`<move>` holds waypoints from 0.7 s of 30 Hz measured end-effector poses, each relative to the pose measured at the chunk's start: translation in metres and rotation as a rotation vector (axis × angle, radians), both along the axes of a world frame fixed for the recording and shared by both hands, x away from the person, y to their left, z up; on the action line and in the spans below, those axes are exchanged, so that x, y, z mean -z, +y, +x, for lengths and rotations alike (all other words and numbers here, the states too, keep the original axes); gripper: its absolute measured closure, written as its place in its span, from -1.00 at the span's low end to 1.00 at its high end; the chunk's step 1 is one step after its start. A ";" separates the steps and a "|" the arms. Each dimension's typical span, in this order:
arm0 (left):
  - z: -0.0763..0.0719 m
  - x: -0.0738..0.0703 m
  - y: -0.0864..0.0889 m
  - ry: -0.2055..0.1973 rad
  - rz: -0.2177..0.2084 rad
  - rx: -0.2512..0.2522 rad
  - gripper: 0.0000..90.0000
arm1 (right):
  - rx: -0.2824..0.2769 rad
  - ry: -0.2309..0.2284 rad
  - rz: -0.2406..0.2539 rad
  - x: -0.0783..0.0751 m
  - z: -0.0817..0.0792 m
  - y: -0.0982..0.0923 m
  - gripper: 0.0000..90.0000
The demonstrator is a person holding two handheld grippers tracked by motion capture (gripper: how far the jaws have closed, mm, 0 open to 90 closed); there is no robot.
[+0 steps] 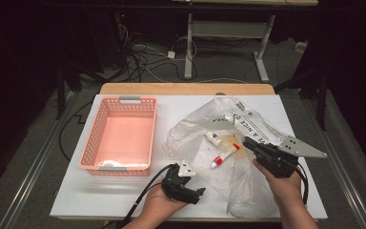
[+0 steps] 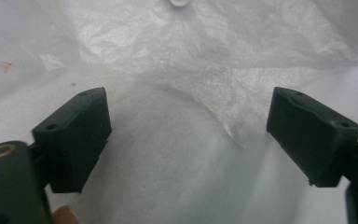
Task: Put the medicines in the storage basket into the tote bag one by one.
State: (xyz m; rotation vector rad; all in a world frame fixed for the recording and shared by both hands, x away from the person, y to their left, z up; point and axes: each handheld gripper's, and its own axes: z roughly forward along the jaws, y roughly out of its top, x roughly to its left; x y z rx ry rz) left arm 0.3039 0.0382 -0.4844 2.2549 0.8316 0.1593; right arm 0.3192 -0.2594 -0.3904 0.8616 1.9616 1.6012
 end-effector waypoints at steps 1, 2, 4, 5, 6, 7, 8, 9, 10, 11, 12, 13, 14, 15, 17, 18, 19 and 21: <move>0.000 0.000 -0.004 0.000 0.003 -0.007 -0.78 | -0.001 -0.001 0.000 0.000 0.000 0.000 1.00; 0.000 0.001 -0.009 -0.008 0.016 0.001 -0.83 | 0.000 0.000 0.000 0.001 0.001 0.000 1.00; -0.003 0.001 -0.021 -0.038 0.068 0.015 -0.88 | -0.001 0.005 -0.001 0.001 0.001 0.001 1.00; -0.004 0.001 -0.024 -0.037 0.049 0.026 -0.82 | -0.001 0.007 -0.002 0.001 0.001 0.001 1.00; -0.005 0.001 -0.028 -0.046 0.055 0.033 -0.73 | 0.000 0.007 -0.001 0.001 0.001 0.001 1.00; -0.006 0.001 -0.030 -0.050 0.054 0.039 -0.67 | 0.000 0.007 -0.001 0.001 0.001 0.002 1.00; -0.006 0.000 -0.031 -0.052 0.049 0.047 -0.59 | 0.000 0.008 0.000 0.001 0.001 0.002 1.00; -0.007 0.000 -0.032 -0.054 0.030 0.055 -0.46 | 0.000 0.008 0.000 0.001 0.001 0.002 1.00; -0.008 0.000 -0.033 -0.058 0.028 0.052 -0.21 | 0.000 0.008 -0.001 0.001 0.001 0.002 1.00; -0.009 0.000 -0.035 -0.063 0.025 0.052 -0.08 | 0.001 0.008 -0.001 0.001 0.001 0.001 1.00; -0.008 0.000 -0.035 -0.059 0.021 0.041 0.05 | 0.001 0.009 0.000 0.001 0.001 0.001 1.00; -0.008 0.000 -0.035 -0.056 0.015 0.032 0.15 | 0.001 0.008 0.000 0.001 0.001 0.001 1.00; -0.007 0.000 -0.034 -0.056 0.013 0.024 0.25 | 0.002 0.006 0.000 0.001 0.001 0.001 1.00; -0.007 0.000 -0.034 -0.056 0.009 0.014 0.37 | 0.004 0.006 0.002 0.000 0.001 0.001 1.00; -0.007 0.000 -0.033 -0.061 0.010 0.000 0.61 | 0.006 0.001 0.008 -0.001 0.000 0.000 1.00; -0.007 0.000 -0.033 -0.066 0.010 -0.003 0.71 | 0.008 0.000 0.010 -0.001 0.000 -0.001 1.00; -0.007 0.000 -0.033 -0.066 0.009 0.000 0.84 | 0.010 0.000 0.009 -0.001 0.001 -0.001 1.00; -0.006 0.000 -0.033 -0.063 0.006 0.004 0.96 | 0.016 0.009 0.010 0.000 0.002 -0.002 1.00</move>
